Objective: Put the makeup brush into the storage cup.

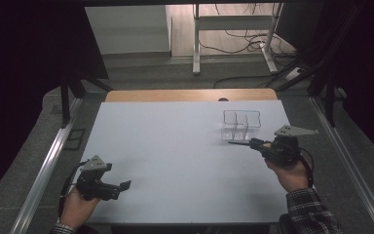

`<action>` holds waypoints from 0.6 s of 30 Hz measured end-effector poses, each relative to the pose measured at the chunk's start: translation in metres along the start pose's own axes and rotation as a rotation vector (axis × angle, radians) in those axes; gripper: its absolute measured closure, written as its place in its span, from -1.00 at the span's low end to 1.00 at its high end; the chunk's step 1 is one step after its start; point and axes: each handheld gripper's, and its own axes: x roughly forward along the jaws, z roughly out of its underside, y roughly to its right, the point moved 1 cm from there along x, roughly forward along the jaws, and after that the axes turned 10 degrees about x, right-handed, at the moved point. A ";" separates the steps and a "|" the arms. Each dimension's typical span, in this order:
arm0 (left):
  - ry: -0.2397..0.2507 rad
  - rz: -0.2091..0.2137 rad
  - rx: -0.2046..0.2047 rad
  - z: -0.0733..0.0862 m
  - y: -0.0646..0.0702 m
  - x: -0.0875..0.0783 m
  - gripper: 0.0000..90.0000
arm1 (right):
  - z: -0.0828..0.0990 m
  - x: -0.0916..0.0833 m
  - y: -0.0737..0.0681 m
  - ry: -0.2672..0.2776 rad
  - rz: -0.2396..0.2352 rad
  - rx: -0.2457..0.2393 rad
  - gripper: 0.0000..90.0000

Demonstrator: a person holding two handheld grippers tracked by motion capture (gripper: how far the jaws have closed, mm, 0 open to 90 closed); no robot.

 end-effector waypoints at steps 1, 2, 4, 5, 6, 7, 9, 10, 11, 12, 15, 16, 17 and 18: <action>-0.002 -0.002 -0.001 0.000 0.000 0.000 -0.99 | 0.000 -0.001 0.001 0.002 0.002 0.002 0.85; -0.003 -0.004 -0.004 0.001 0.000 0.000 -0.99 | -0.001 -0.001 0.002 0.002 0.005 0.003 0.85; -0.002 -0.007 -0.005 0.001 0.000 -0.001 -0.99 | -0.001 -0.002 0.003 0.007 0.006 0.008 0.85; -0.004 -0.007 -0.005 0.002 0.000 -0.001 -0.99 | -0.002 -0.002 0.003 0.009 0.007 0.007 0.85; -0.006 -0.009 -0.005 0.002 0.000 -0.002 -0.99 | -0.002 -0.003 0.003 0.012 0.010 0.008 0.85; -0.007 -0.012 -0.003 0.002 0.000 -0.002 -0.99 | -0.003 -0.003 0.003 0.013 0.011 0.010 0.85; -0.003 -0.018 -0.008 0.003 0.000 -0.002 -0.99 | -0.005 -0.004 0.004 0.018 0.015 0.012 0.85; -0.003 -0.019 -0.009 0.003 0.000 -0.003 -0.99 | -0.005 -0.004 0.005 0.018 0.018 0.014 0.85; -0.002 -0.021 -0.009 0.003 -0.001 -0.003 -0.99 | -0.006 -0.005 0.005 0.019 0.021 0.017 0.85; -0.002 -0.022 -0.009 0.003 -0.001 -0.003 -0.99 | -0.007 -0.005 0.006 0.019 0.021 0.022 0.85; -0.004 -0.025 -0.008 0.002 -0.001 -0.002 -0.99 | -0.011 -0.005 0.008 0.023 0.020 0.037 0.85; -0.006 -0.026 -0.007 0.002 -0.001 -0.002 -0.99 | -0.012 -0.005 0.008 0.023 0.020 0.036 0.85; -0.006 -0.026 -0.007 0.002 -0.001 -0.002 -0.99 | -0.013 -0.005 0.008 0.021 0.021 0.035 0.85; -0.011 -0.026 -0.004 0.002 -0.001 -0.001 -0.99 | -0.014 -0.005 0.008 0.024 0.025 0.032 0.85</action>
